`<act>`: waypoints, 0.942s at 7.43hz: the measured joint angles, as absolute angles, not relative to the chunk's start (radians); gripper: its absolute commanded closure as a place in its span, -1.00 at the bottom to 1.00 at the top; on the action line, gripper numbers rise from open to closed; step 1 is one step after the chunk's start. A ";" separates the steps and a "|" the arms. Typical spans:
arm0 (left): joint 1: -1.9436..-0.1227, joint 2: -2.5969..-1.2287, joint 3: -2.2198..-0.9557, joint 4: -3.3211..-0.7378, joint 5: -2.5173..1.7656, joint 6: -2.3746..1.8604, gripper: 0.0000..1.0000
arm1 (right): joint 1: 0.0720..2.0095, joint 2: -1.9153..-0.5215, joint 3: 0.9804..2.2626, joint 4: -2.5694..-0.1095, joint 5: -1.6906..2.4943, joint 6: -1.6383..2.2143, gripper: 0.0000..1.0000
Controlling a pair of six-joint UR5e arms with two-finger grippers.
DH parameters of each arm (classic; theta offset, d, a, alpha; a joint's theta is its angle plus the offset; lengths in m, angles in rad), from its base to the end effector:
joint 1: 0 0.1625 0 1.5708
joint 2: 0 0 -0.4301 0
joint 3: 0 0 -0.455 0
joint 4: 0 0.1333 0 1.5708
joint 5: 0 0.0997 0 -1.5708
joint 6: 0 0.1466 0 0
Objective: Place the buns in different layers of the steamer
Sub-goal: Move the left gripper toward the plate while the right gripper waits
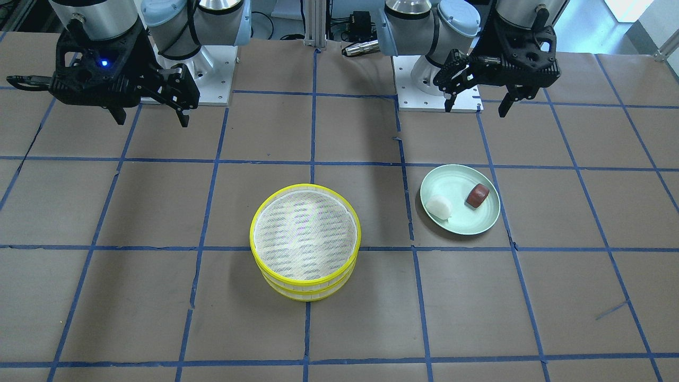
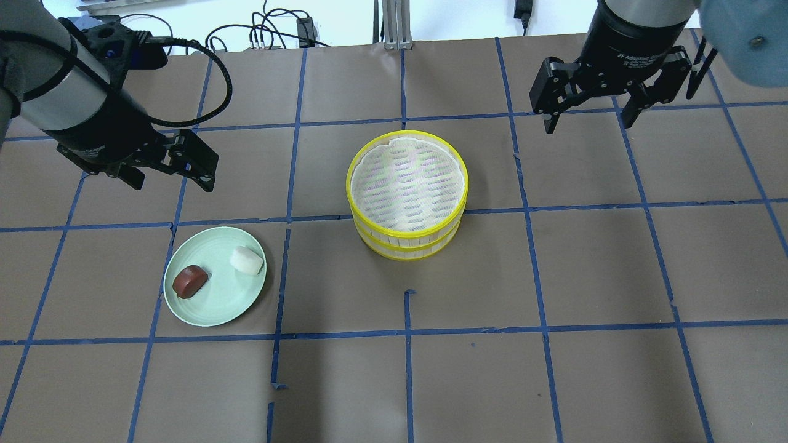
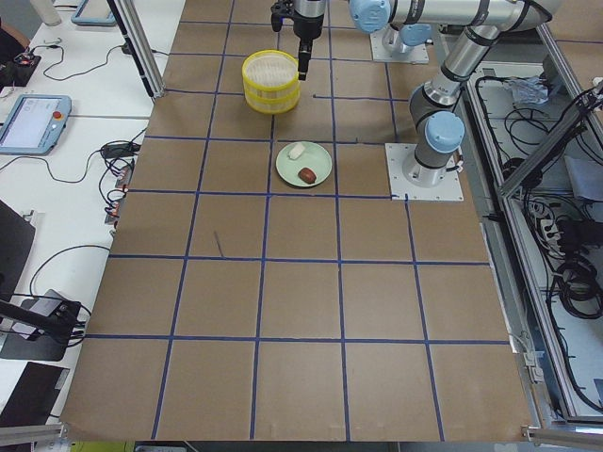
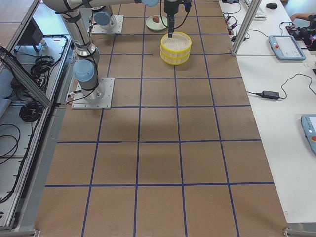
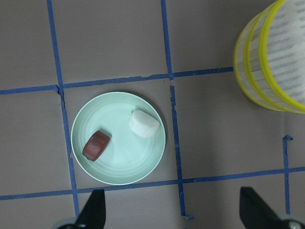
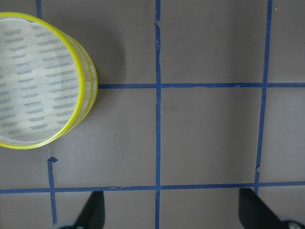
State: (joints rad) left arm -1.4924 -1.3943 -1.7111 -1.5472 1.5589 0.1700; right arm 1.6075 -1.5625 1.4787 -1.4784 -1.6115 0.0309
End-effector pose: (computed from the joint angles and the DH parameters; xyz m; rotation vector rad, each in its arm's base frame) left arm -0.0965 -0.4965 0.4620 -0.1441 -3.1324 0.0954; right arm 0.1476 -0.5504 0.4833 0.0093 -3.1006 -0.0112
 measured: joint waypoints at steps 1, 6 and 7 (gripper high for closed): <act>-1.493 -1.394 -1.712 -1.546 1.558 0.171 -1.00 | 1.607 -1.565 1.477 -1.465 -1.613 0.031 -1.00; -1.474 -1.406 -1.723 -1.548 1.558 0.253 -1.00 | 1.612 -1.572 1.477 -1.443 -1.607 0.039 -1.00; -1.469 -1.435 -1.733 -1.544 1.561 0.282 -0.98 | 1.611 -1.583 1.480 -1.436 -1.602 0.036 -1.00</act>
State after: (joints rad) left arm -1.4691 -1.4352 -1.7330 -1.5443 1.5605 0.2816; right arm 1.6109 -1.5829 1.4796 -1.4363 -1.6018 0.0359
